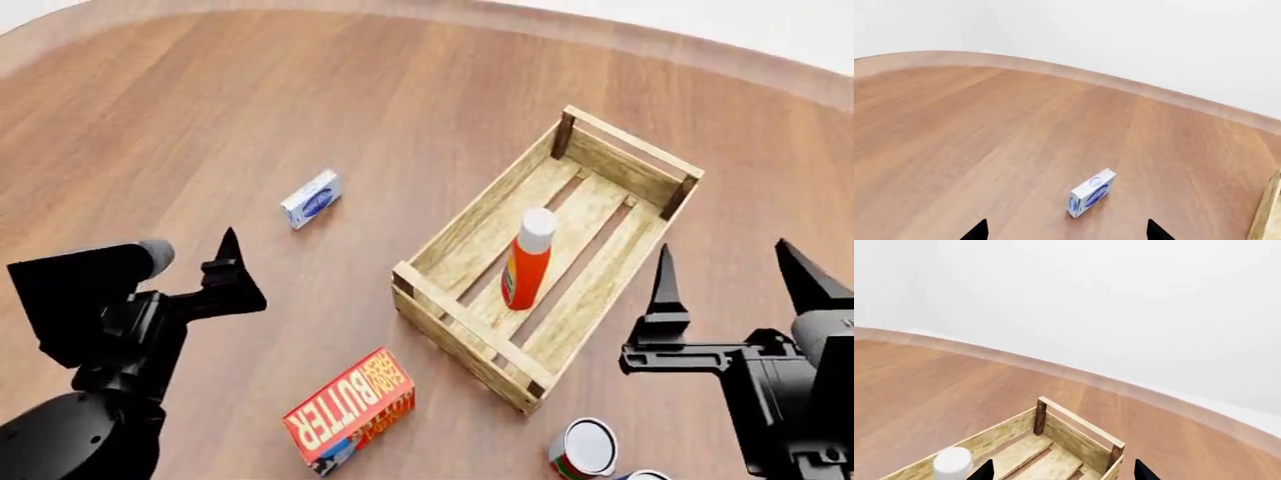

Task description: Pick up the ketchup, and put it in the wooden tray.

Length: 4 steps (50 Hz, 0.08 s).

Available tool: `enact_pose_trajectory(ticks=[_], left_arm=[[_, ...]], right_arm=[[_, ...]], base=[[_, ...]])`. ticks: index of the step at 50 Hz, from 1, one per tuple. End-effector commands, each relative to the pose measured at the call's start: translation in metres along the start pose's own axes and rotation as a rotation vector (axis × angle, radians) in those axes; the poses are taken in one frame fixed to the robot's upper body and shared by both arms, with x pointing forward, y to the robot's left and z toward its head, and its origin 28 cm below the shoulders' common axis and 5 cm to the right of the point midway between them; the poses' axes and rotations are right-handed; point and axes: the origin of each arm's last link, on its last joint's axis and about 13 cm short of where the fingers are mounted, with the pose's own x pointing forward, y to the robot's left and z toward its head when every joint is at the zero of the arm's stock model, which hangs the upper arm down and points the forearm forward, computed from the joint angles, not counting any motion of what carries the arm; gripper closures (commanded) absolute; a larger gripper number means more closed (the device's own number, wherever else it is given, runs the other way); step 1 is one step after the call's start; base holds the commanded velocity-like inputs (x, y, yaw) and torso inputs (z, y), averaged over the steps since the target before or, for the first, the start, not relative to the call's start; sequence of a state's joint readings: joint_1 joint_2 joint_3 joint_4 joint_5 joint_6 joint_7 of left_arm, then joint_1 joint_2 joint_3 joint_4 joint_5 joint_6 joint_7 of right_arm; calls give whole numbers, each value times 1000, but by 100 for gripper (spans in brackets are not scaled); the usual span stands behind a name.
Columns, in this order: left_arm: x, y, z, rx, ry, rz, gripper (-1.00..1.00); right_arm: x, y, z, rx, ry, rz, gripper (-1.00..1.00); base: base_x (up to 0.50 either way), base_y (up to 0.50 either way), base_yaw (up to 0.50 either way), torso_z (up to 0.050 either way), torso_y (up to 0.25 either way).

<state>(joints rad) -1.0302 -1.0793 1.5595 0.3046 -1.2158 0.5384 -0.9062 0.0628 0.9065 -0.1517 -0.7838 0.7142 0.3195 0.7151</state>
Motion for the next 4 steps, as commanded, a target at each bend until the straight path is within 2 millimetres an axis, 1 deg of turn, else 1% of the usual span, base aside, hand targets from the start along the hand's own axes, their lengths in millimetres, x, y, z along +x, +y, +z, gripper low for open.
enact_pose_trajectory(ticks=[1,4], left_arm=[[-5,10,-7,-35,18,93,-100],[-5,9,-7,-43,17,92,-100]], right_arm=[[25,22,0,21,-52,88,-100],[27,23,0,24,-47,92,-100]], base=[[0,0,0,0,0],[0,0,0,0,0]])
